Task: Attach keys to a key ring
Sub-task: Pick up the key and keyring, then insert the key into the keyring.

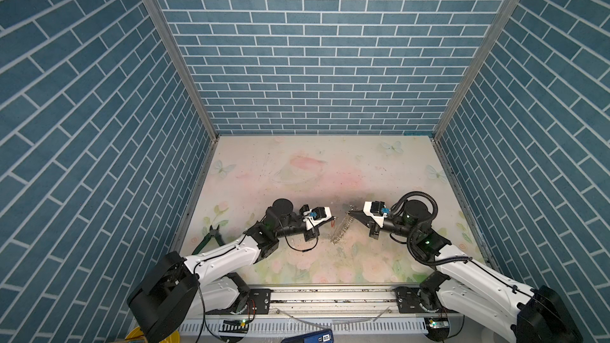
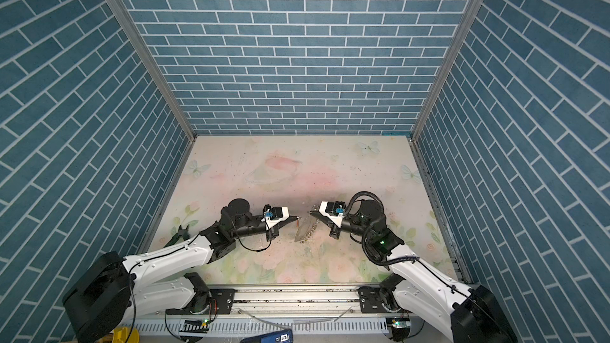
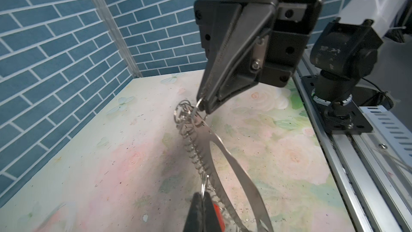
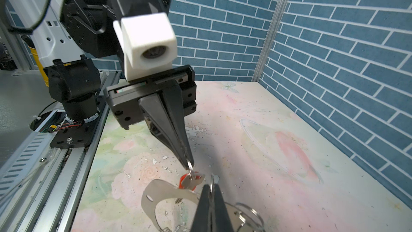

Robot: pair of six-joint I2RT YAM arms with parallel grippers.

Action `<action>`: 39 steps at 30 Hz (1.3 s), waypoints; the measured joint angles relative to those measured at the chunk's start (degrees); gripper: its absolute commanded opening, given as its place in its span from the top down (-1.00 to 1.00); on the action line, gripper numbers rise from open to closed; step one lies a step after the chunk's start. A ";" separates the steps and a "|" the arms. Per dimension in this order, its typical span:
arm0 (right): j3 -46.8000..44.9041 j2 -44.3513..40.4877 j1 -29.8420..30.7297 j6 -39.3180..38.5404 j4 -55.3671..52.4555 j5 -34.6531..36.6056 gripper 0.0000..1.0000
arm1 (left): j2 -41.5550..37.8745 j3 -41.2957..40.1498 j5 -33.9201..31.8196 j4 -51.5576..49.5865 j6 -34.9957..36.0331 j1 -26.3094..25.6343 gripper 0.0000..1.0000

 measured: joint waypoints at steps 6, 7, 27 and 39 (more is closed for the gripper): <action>0.24 1.55 0.33 3.19 -0.83 1.75 1.00 | -4.81 0.00 -4.39 0.52 -3.93 -1.18 1.00; 0.37 1.90 0.59 3.63 -1.27 2.14 1.00 | -4.83 0.00 -4.63 0.50 -4.17 -1.44 1.00; 3.06 5.40 5.73 10.12 -1.84 4.68 1.00 | -3.15 -1.92 -9.42 2.23 1.01 -4.81 1.00; 3.06 5.40 6.47 11.58 -0.61 5.20 1.00 | -1.29 -3.17 -10.03 4.22 2.84 -5.44 1.00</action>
